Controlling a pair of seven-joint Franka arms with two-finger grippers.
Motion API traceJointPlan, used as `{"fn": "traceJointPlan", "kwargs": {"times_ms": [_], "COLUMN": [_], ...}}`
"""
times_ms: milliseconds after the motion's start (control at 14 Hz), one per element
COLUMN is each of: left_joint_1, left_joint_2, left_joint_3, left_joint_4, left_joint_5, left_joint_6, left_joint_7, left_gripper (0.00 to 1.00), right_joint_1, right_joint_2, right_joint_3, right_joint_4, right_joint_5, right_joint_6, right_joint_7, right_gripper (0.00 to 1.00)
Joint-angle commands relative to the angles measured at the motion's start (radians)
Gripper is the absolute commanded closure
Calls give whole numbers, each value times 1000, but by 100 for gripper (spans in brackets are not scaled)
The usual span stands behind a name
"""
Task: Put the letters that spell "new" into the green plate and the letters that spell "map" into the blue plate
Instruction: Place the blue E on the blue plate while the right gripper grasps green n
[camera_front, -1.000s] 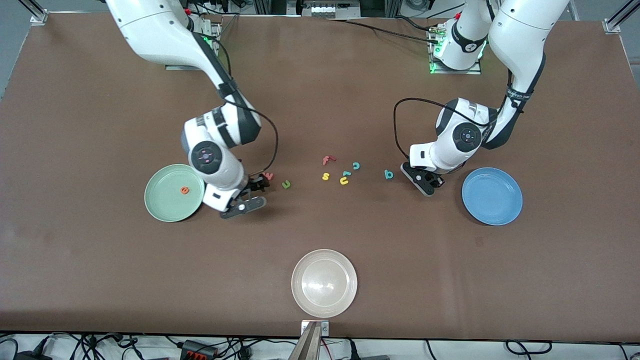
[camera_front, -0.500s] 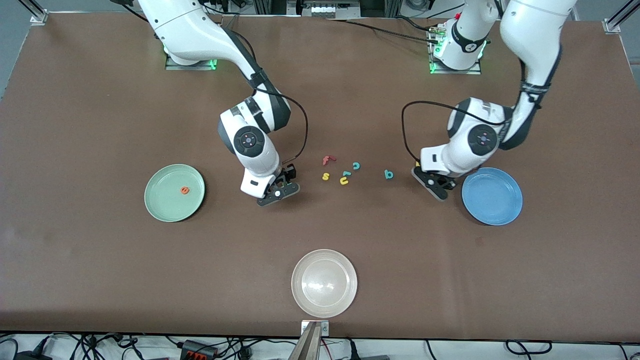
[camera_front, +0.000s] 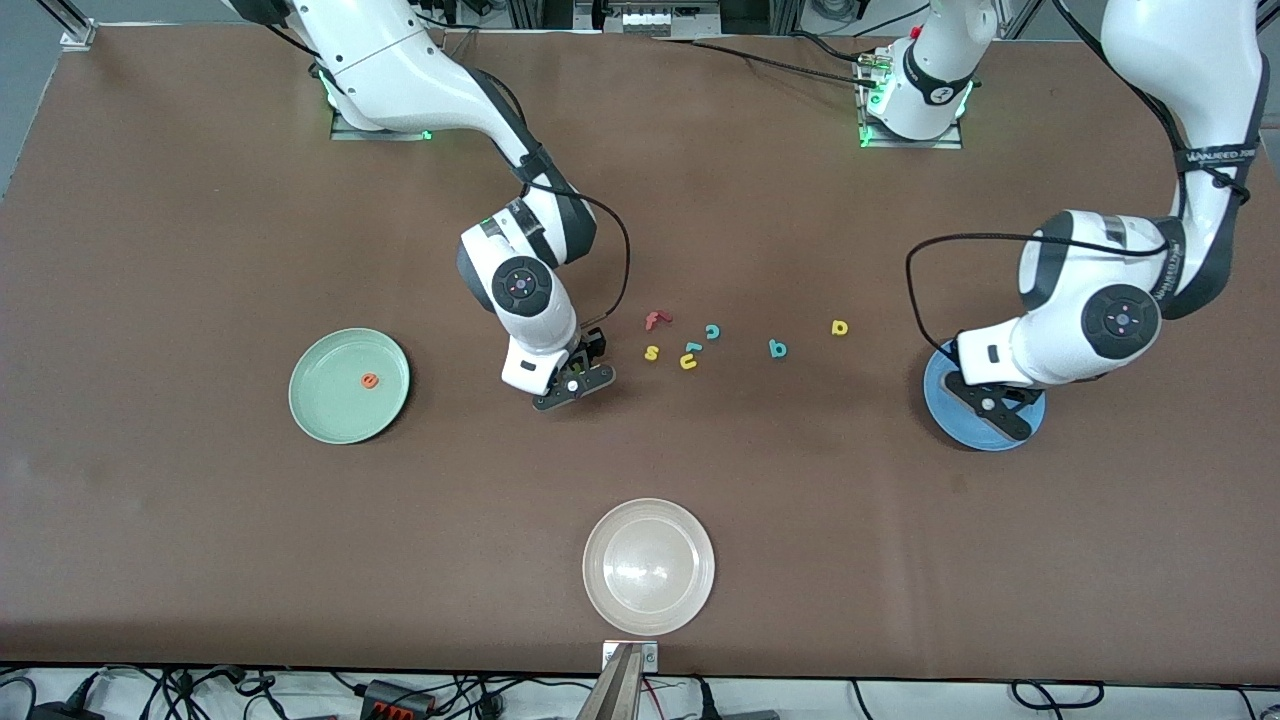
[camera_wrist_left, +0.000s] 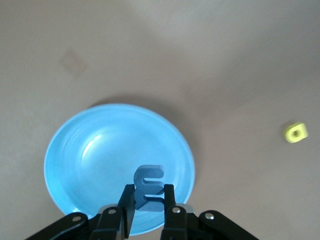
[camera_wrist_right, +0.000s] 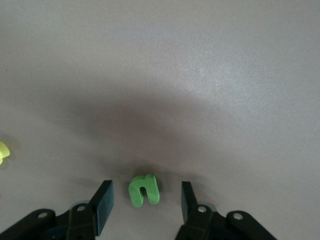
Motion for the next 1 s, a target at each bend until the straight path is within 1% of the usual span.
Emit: {"fn": "traceJointPlan", "kwargs": {"times_ms": [0,71,143,286,357,571,714,786,857,929], "left_joint_1": [30,30,32,24,23,20,1,-26,-63,-92], "left_joint_2": [51,51,48,31,24,28,40,51,66,82], "left_joint_3": [-12,-12,-15,-35,-62,-168,-222,-235,-236,-236], "left_joint_4": [8,8,10,17,24,33,45,51,51,45], "left_joint_5": [23,23,22,10,8,3,-17,-17,-18,-20], "left_joint_6": [0,-2,-3,-21,-38,-45,-38,-34,-5,21], "left_joint_7": [8,8,10,-12,-51,-284,-459,-536,-591,-646], "left_gripper": [65,29,0,0,0,0,0,0,0,0], "right_joint_1": [10,10,10,11,11,11,14,16,16,16], "right_joint_2": [11,12,14,15,20,23,23,25,23,23], "right_joint_3": [-7,-7,-7,-7,-7,-5,-5,-7,-5,-7], "right_joint_4": [21,21,21,21,21,21,21,21,21,21], "right_joint_5": [8,8,10,10,10,10,10,10,10,10], "right_joint_6": [0,0,0,0,0,0,1,0,0,0], "right_joint_7": [9,12,12,11,12,12,12,12,12,12], "right_gripper": [44,45,46,47,47,47,48,49,53,60]}}
